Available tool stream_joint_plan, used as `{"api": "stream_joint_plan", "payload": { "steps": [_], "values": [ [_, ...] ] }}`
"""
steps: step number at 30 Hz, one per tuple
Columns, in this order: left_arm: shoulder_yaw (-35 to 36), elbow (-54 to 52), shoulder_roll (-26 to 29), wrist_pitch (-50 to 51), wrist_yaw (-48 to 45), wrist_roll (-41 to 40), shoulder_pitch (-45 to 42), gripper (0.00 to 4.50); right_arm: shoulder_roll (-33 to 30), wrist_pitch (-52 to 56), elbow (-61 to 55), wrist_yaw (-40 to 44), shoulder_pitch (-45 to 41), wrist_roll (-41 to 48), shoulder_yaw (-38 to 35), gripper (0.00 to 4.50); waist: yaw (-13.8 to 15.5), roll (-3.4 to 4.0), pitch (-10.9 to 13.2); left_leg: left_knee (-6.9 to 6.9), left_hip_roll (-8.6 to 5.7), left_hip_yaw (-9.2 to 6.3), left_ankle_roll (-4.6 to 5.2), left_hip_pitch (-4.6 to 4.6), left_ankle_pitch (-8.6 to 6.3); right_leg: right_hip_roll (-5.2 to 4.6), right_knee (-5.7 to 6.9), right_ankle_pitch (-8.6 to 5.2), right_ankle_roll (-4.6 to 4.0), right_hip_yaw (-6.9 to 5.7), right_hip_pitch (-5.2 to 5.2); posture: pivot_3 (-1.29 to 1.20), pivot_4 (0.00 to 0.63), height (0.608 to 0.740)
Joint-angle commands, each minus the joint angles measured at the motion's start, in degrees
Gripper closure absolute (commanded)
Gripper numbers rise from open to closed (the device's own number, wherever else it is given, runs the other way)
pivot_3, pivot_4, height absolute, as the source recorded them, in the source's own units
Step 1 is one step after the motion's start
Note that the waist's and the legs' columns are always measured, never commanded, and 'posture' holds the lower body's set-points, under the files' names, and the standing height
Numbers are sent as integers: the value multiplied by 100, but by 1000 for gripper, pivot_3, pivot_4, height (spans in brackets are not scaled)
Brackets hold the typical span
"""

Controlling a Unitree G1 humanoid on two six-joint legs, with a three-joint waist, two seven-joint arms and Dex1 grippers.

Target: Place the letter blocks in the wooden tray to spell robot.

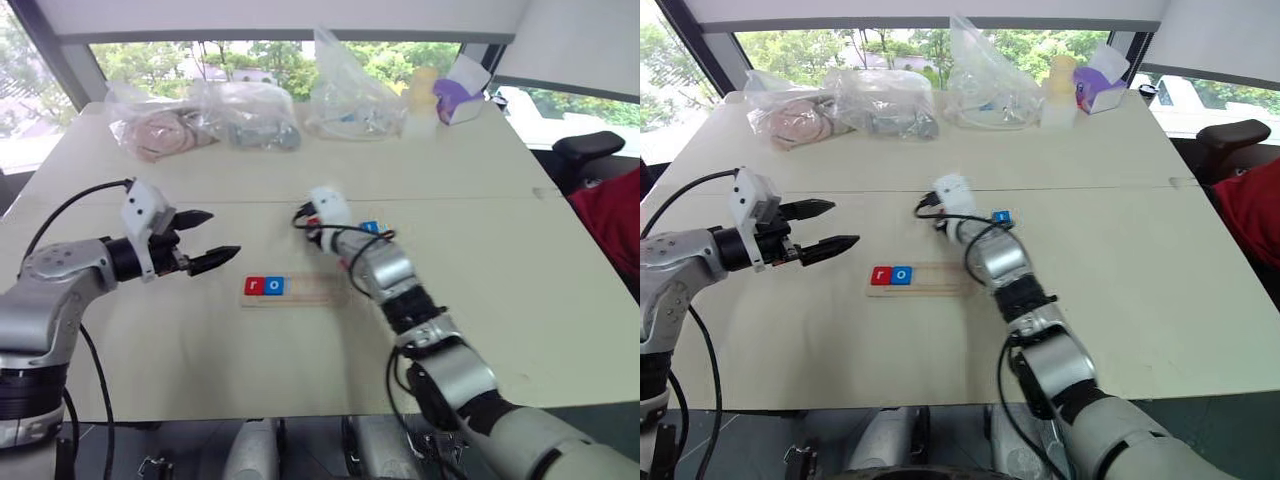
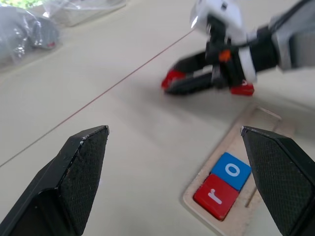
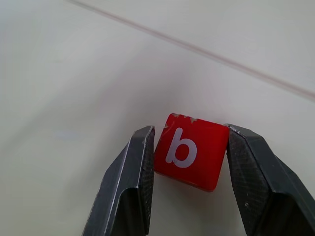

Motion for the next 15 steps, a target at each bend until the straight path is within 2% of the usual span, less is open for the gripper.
{"api": "stream_joint_plan", "payload": {
  "steps": [1, 4, 7, 11, 15],
  "values": [
    [-200, -373, -48, 158, -123, -308, -265, 0, -643, 921, -2111, 441, 368, 189, -251, 2951, 14, -1, -1, 1, 0, -2, 0, -17, 0, 1, -1, 0, 0, -1, -13, 0, 150, 735],
    [-550, -636, -166, 313, -206, -452, -407, 0, -1101, 2106, -3616, 571, 995, 508, -799, 2951, 24, -3, -2, 0, 2, -8, 1, -54, 0, 10, 0, 0, 1, -2, -46, 0, 150, 735],
    [-876, -819, -361, 444, -178, -553, -594, 0, -1409, 2988, -4657, 505, 1686, 564, -1111, 2951, 7, -3, -2, 1, 8, -7, 1, -54, 0, 19, -2, 0, 1, -1, -48, 0, 150, 735],
    [-1291, -969, -580, 530, -153, -550, -694, 0, -1220, 3719, -5420, 253, 2637, 587, -1436, 2951, -18, -3, -2, 6, 7, -4, 2, -44, 0, 36, 8, -1, 2, 4, -46, 0, 150, 735],
    [-1615, -907, -562, 361, -243, -293, -652, 0, -827, 3734, -5519, -34, 3161, 512, -1510, 2951, -25, -2, -1, 6, 5, 4, 2, -30, 0, 49, 11, -1, 1, 10, -41, 0, 150, 735]
  ]
}}
